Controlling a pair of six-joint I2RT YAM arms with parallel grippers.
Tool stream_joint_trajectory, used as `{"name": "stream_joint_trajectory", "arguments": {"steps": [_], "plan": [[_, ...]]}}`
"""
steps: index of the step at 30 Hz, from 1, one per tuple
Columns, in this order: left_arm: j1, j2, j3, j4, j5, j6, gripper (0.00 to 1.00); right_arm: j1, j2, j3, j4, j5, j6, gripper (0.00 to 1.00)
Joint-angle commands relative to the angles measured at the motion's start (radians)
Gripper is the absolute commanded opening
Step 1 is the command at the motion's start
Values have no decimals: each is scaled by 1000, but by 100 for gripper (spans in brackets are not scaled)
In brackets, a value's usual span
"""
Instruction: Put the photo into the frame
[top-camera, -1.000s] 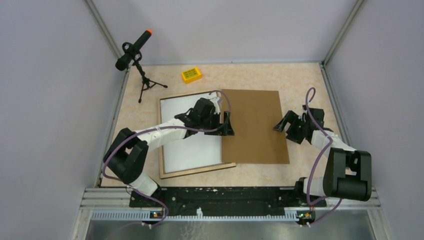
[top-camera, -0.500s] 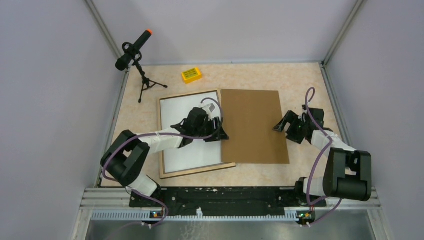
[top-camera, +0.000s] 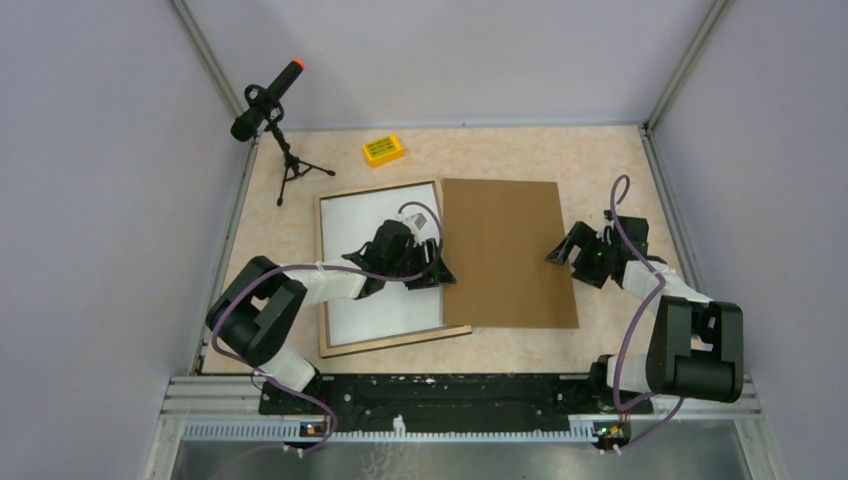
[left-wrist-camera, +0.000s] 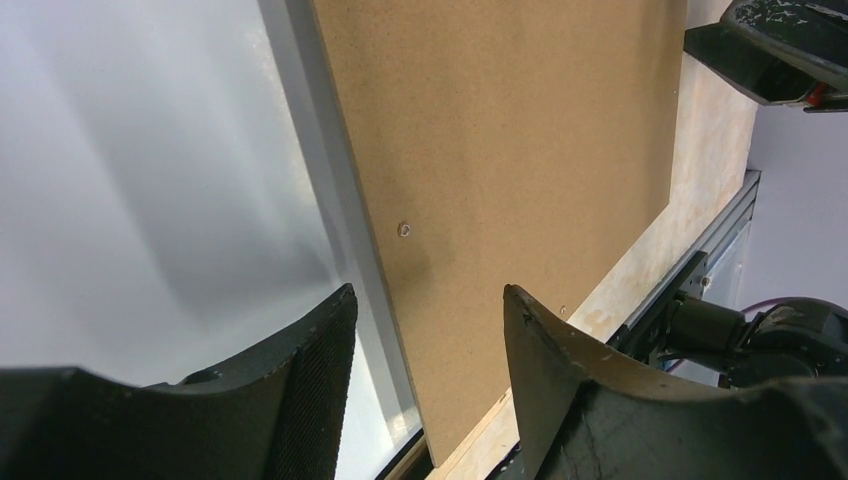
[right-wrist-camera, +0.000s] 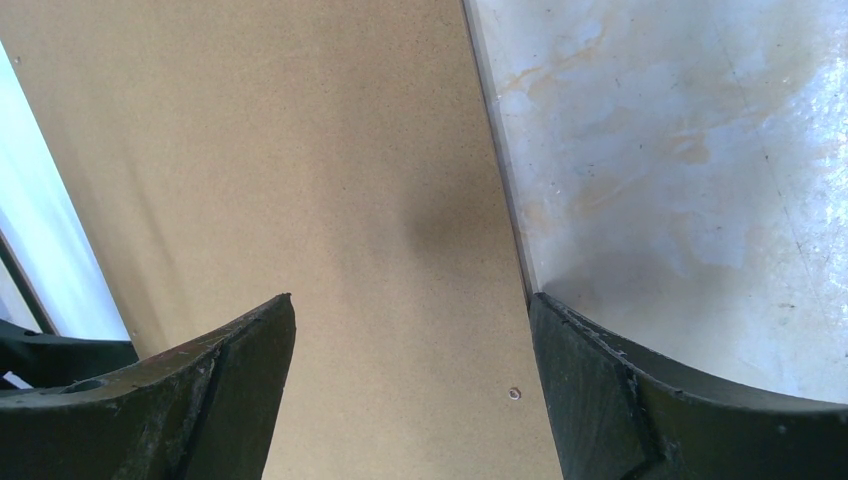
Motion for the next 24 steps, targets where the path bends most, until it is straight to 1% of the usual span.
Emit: {"name": "stream_joint_trajectory", "arguments": {"steps": [1,4,6,10,12,14,22,24], "plan": [[1,14,-8,67,26,2,61,13,-6,-5,-37,-7,-10,86],[1,48,-3,114,74,-20,59,13,-5,-6,-35,-6,-10,86],[2,58,-4,150,100,-40,55,13,-7,-6,-35,-8,-10,86],[2,60,-5,202,136,-70,42,12,-9,-4,-39,-10,-12,86],[2,47,-1,206,142,-71,33,13,-10,-3,-40,-11,-12,86],[1,26,4,207,141,-64,27,13,-14,-3,-40,-14,-10,86],[-5,46,140,182,199,-52,17,13,-37,-9,-36,-34,4,85],[-9,47,185,163,206,-42,16,13,-48,-8,-40,-37,9,85]]}}
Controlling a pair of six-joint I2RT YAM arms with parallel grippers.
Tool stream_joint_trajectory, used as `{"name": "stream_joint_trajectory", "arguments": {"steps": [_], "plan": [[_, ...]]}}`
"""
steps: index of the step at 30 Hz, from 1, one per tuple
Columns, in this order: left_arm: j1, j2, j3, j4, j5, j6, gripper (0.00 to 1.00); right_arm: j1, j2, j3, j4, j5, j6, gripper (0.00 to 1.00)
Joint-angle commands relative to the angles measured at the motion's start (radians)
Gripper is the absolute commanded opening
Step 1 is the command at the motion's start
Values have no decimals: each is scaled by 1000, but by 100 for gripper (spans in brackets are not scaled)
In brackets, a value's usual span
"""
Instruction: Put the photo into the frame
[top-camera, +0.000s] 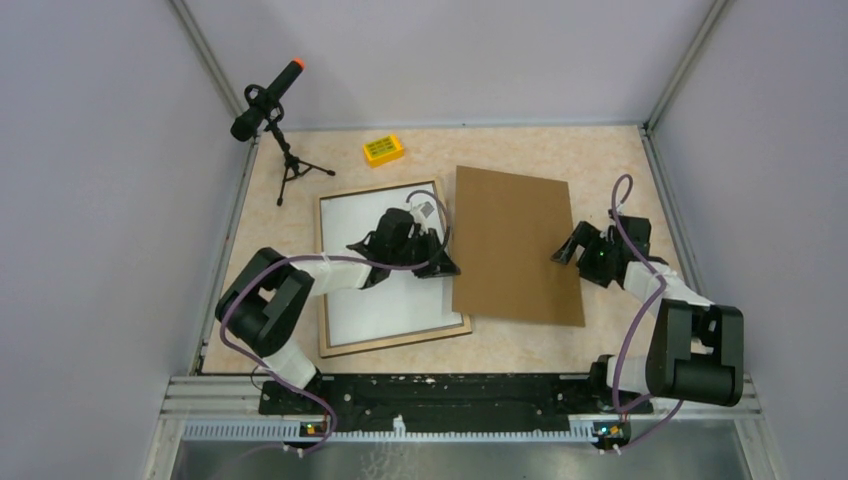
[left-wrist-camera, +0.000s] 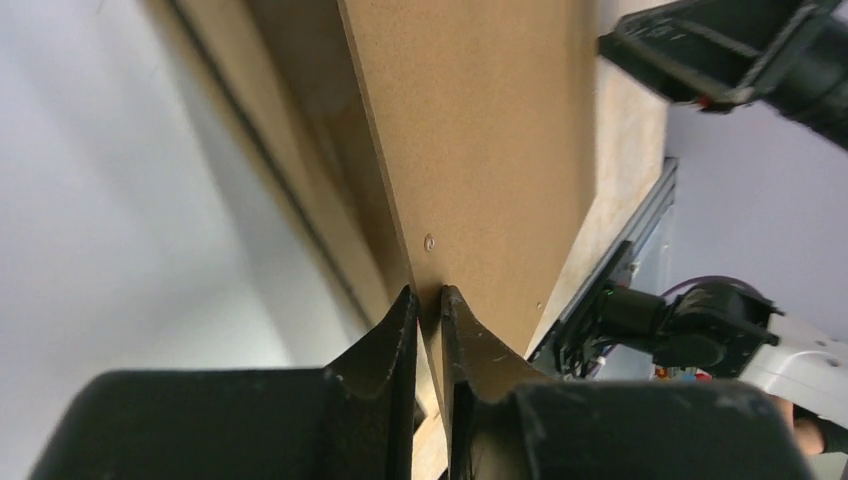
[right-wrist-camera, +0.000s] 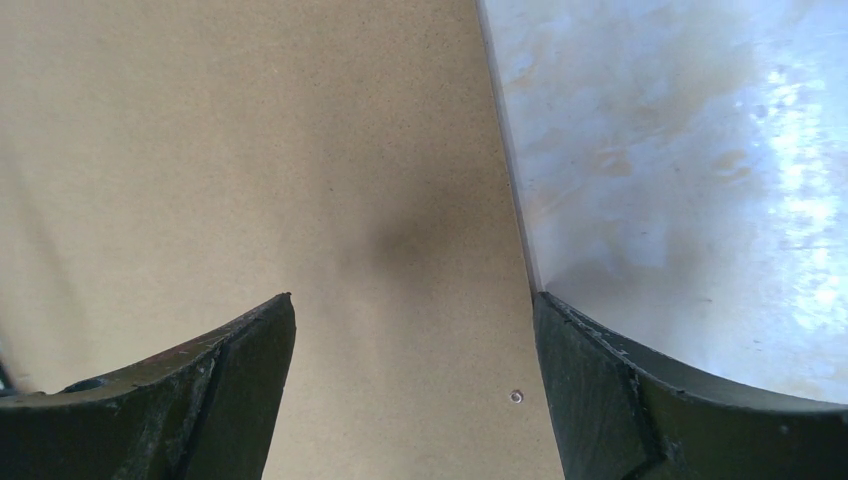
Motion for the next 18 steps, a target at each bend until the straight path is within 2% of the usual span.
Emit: {"name": "stream_joint_trajectory", "arguments": {"steps": [1,5,11,15,18], "plan": [[-22,-13,150,88,88,17,17,16,-38,-8,-43,-91,31,85],[-27,-18,223,47,113,43,18,16,-54,-6,-48,-99,41,85],[-28,22,338,-3,214,47,25,17,-78,-9,-54,-104,53,85],[-45,12,414,-132,156,116,22,18,-99,-14,-48,-107,74,85],[-60,16,475,-231,117,175,30,19,-109,-18,-41,-102,91,85]]}}
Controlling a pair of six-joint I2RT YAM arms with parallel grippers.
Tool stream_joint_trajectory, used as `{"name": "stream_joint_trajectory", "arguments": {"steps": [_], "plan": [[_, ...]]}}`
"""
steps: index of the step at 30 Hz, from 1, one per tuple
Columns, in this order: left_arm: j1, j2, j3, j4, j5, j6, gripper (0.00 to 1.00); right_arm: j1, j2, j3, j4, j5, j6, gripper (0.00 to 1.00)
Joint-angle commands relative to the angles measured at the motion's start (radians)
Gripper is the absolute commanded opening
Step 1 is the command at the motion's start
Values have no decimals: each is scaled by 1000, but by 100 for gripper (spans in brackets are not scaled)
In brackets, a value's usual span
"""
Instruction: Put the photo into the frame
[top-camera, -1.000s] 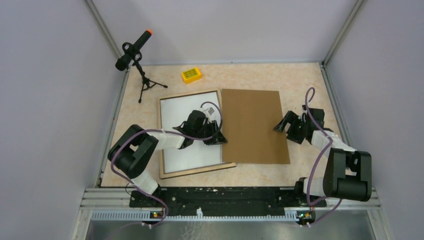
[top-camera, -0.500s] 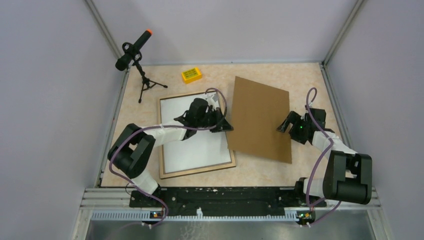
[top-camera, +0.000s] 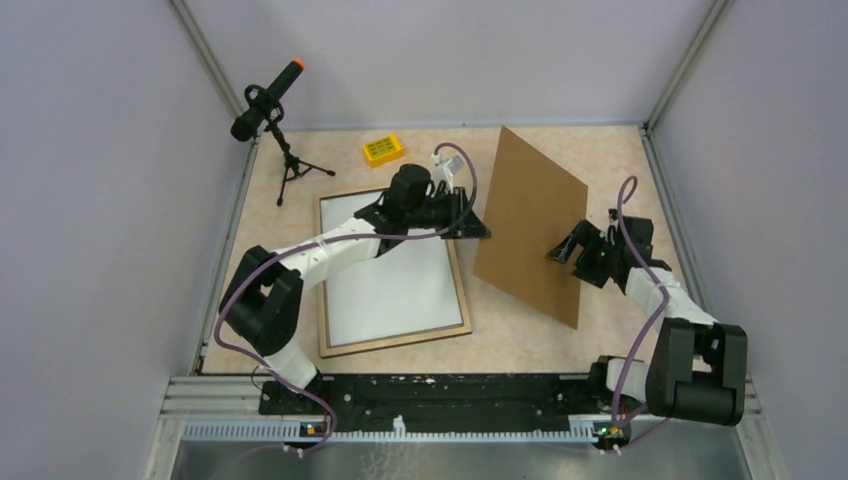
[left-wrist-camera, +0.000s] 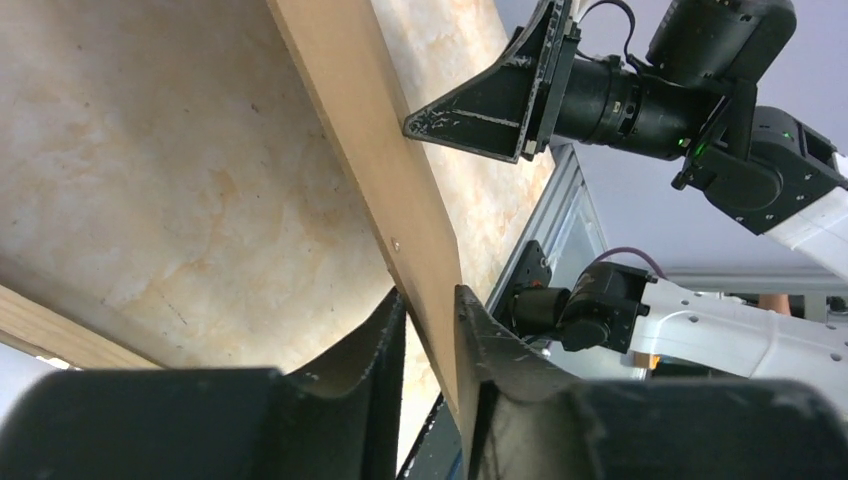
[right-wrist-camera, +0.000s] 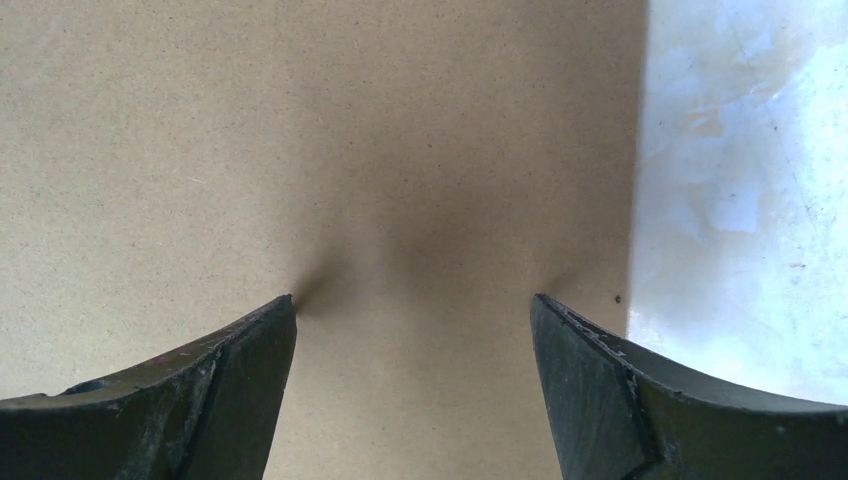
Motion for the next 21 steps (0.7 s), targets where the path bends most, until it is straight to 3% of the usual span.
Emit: {"name": "stream_joint_trajectory", "arguments": {"steps": [1,8,15,19,21], "plan": [[-40,5,109,-122,-8,97,31,18,-26,-11,2,-38,39,85],[-59,17,96,-116,-13,64,38,29,-43,-32,19,-24,75,85],[-62,56,67,-12,45,-38,35,36,-27,-57,47,-36,84,84],[-62,89,54,-5,37,-68,22,36,-28,-60,51,-35,81,84],[-60,92,59,-28,14,-52,8,36,-30,-51,37,-29,74,84]]}}
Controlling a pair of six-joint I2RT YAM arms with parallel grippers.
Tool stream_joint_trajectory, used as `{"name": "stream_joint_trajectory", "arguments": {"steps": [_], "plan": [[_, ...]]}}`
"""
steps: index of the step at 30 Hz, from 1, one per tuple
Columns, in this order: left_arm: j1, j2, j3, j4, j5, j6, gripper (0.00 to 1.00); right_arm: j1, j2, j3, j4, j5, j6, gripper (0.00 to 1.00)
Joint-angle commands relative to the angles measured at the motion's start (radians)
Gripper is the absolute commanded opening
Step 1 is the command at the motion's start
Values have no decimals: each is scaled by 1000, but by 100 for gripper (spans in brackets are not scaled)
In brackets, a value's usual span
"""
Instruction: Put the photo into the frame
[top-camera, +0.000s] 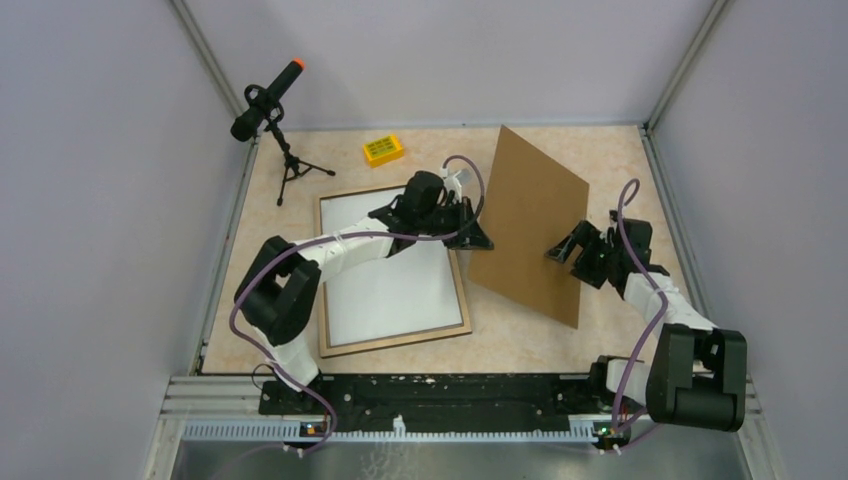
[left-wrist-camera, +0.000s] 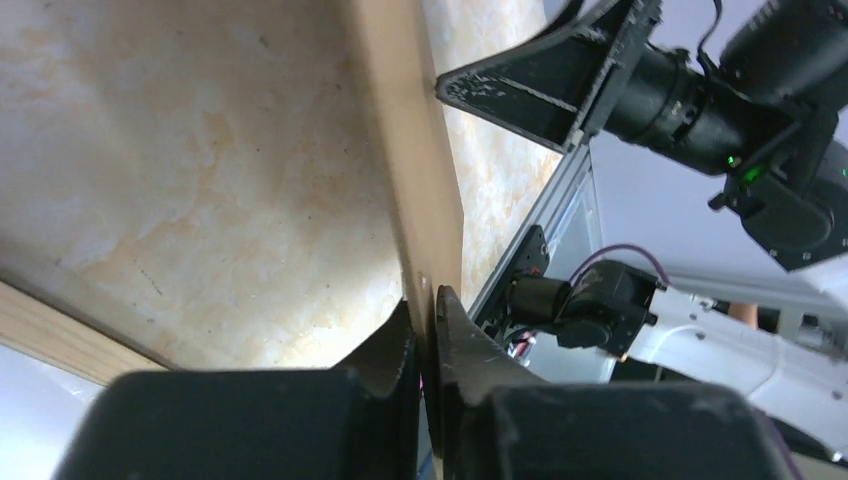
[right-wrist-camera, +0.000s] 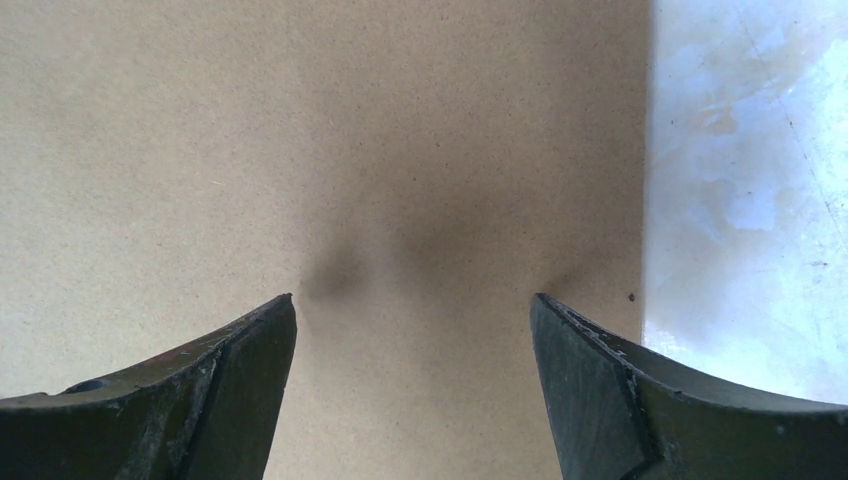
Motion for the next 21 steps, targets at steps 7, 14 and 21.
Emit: {"name": "stream_joint_trajectory", "arguments": {"steps": [7,14,21], "plan": [[-17,-57,146,-231,-174,212,0,33,0,117,-201,74,-46,89],[-29,-112,355,-483,-318,427,0,63,-33,302,-353,76,-54,99],[-128,-56,612,-613,-510,578,0,65,-61,551,-432,15,85,99]]}}
